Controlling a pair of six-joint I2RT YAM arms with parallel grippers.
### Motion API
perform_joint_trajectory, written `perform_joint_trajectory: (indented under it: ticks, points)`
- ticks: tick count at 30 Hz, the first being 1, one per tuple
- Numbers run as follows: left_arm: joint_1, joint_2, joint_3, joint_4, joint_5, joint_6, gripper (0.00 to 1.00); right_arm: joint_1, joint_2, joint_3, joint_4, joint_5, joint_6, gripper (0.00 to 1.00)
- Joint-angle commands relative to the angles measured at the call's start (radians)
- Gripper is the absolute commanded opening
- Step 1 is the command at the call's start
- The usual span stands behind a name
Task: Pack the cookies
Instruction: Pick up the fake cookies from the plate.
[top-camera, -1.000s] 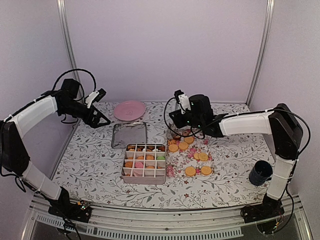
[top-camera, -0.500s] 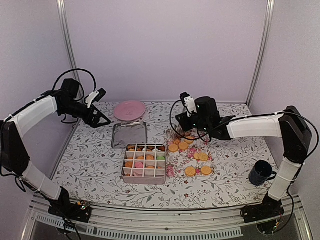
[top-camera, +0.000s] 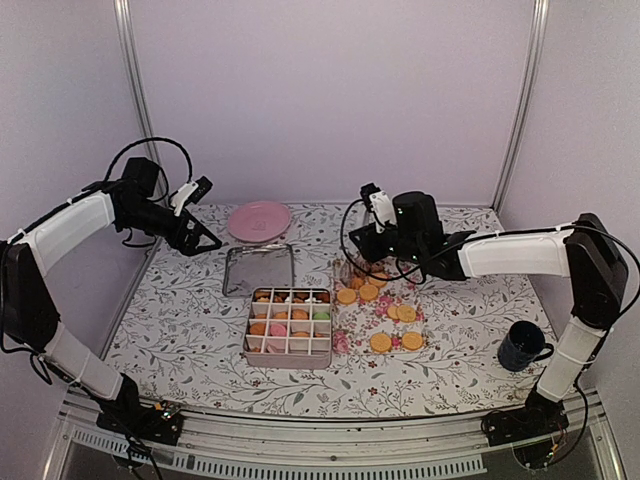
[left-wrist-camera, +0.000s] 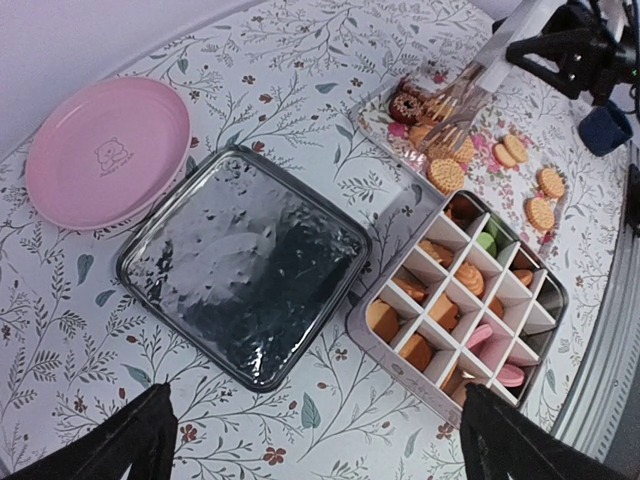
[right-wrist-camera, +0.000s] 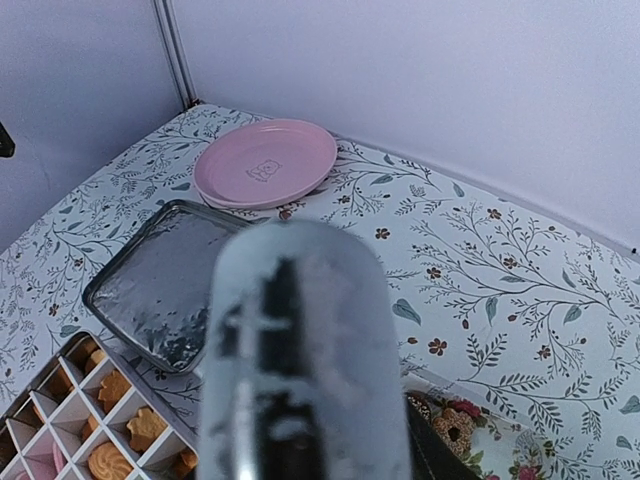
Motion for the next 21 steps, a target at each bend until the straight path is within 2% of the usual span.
perform_joint_trajectory:
  ticks: [1, 12, 21]
  points:
    - [0.010, -0.019, 0.003, 0.014, 0.014, 0.012, 0.99, 0.019, 0.004, 0.021, 0.041, 0.012, 0.018, 0.40]
    - [0.010, -0.011, 0.007, 0.014, 0.019, 0.010, 0.99, 0.036, -0.020, -0.049, 0.089, 0.159, -0.003, 0.41]
    - [0.010, -0.022, 0.002, 0.012, 0.012, 0.016, 0.99, 0.061, 0.010, -0.066, 0.090, 0.135, 0.043, 0.41]
